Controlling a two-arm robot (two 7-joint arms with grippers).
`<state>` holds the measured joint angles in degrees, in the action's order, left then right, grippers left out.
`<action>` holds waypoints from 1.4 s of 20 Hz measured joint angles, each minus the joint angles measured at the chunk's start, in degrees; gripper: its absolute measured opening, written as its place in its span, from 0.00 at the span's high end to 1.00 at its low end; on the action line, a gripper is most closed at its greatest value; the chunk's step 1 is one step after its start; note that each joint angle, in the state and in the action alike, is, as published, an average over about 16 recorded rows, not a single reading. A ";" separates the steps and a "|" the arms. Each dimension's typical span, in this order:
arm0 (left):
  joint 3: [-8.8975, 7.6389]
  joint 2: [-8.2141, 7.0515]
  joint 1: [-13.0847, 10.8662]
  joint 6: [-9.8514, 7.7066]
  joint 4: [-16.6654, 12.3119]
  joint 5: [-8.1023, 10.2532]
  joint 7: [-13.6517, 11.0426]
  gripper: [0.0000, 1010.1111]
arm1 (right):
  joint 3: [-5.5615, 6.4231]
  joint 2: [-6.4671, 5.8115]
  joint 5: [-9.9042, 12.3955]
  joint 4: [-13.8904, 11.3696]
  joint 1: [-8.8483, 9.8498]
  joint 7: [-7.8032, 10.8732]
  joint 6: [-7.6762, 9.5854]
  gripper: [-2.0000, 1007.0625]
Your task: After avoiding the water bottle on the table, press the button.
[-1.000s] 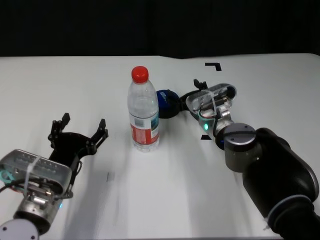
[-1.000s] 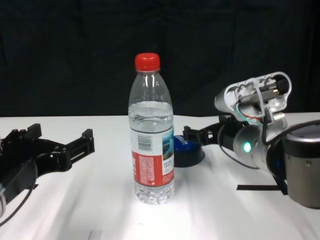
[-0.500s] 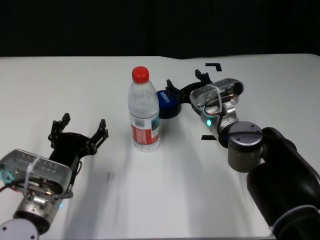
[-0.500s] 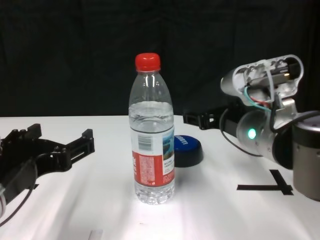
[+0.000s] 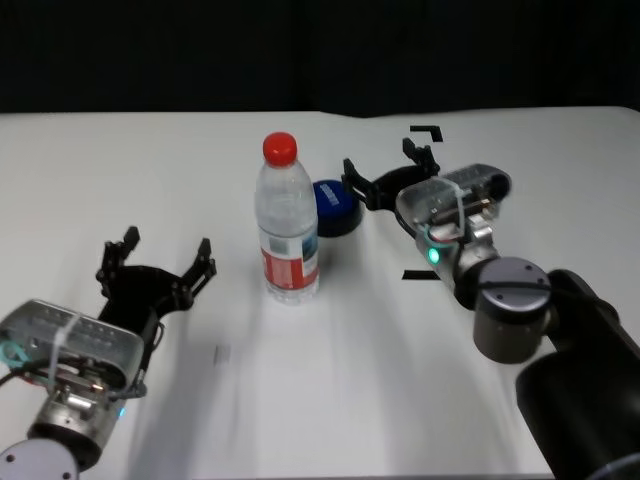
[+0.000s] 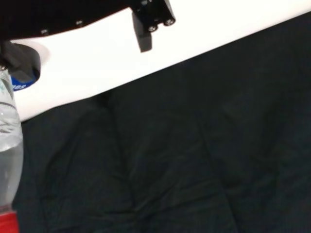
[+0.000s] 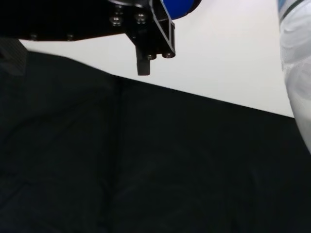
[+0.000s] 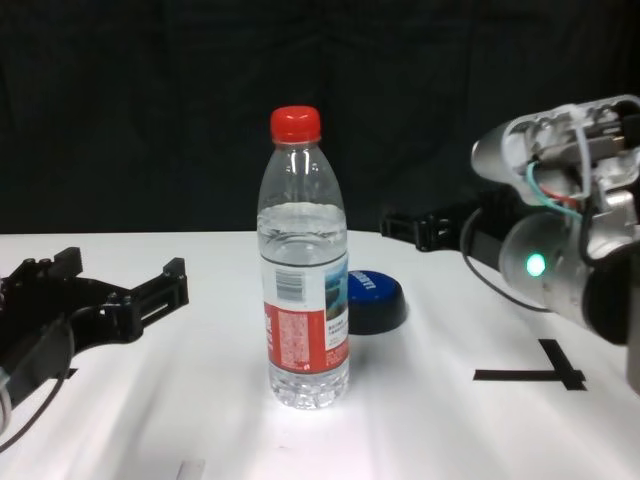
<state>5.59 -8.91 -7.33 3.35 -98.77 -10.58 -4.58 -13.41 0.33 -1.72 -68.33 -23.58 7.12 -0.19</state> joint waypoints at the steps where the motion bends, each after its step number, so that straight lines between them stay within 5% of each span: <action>1: 0.00 0.00 0.00 0.00 0.00 0.00 0.00 0.01 | 0.01 -0.21 0.06 -1.04 0.70 0.01 0.22 0.00; 14: 0.00 0.00 0.00 0.00 0.00 0.00 0.00 0.01 | 0.20 -2.91 0.77 -12.26 9.47 0.34 1.54 0.00; 28: 0.00 0.00 0.00 0.00 0.00 0.00 0.00 0.01 | 0.53 -4.75 1.83 -18.24 15.02 0.99 0.98 0.00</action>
<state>5.59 -8.91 -7.33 3.35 -98.77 -10.58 -4.58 -12.89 -4.42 0.12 -86.56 -8.57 8.11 0.80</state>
